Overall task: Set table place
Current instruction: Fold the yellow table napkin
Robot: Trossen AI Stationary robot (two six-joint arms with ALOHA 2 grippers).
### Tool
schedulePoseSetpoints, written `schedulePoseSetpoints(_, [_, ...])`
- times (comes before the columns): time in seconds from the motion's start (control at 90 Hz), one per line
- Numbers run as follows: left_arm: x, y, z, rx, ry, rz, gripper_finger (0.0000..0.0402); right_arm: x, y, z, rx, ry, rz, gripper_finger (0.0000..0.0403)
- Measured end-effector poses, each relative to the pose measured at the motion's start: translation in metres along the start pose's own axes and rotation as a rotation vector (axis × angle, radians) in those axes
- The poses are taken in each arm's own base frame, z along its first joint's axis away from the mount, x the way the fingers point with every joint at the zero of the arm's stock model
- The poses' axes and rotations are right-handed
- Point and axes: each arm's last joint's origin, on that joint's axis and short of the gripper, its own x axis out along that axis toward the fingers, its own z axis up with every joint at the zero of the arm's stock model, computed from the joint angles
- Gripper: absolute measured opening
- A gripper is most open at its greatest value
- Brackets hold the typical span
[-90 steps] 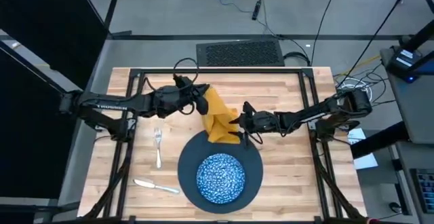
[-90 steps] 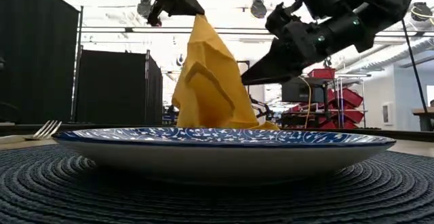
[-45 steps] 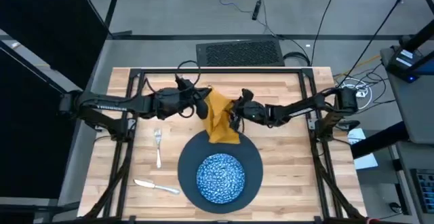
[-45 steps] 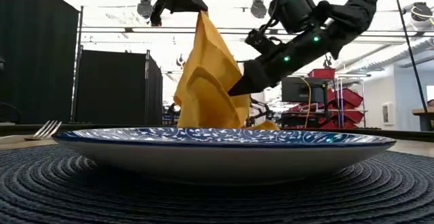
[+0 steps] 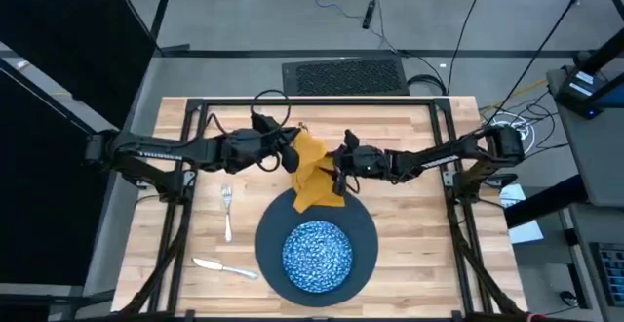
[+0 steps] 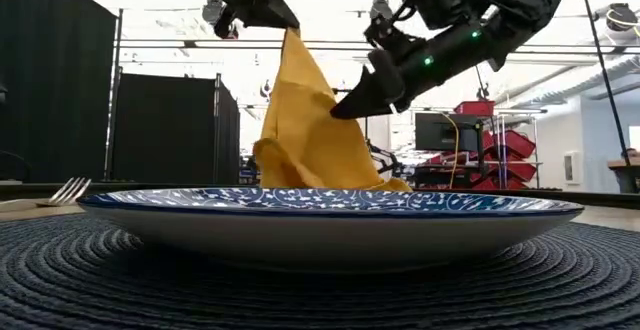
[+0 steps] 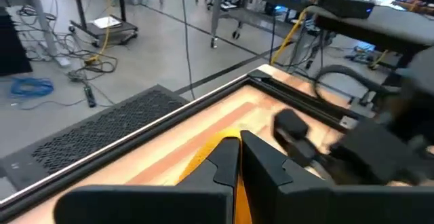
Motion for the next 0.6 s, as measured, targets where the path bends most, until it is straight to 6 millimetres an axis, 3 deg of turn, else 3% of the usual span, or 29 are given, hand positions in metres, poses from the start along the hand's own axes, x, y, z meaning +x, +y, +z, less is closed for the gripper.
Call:
schedulePoseSetpoints(0.267, [0.002,0.004,0.001,-0.003,-0.002,0.021,0.0,-0.005,0.032,0.004,0.111,-0.076,0.062,0.0192])
schedulePoseSetpoints(0.422, [0.003,0.005,0.001,-0.006,-0.006,0.025,0.0,0.015,0.049,-0.022,0.058,-0.049,0.041,0.0192])
schedulePoseSetpoints(0.6, [0.003,0.005,0.0,-0.023,0.001,0.026,0.0,0.038,0.056,-0.03,0.042,-0.025,0.044,0.0192])
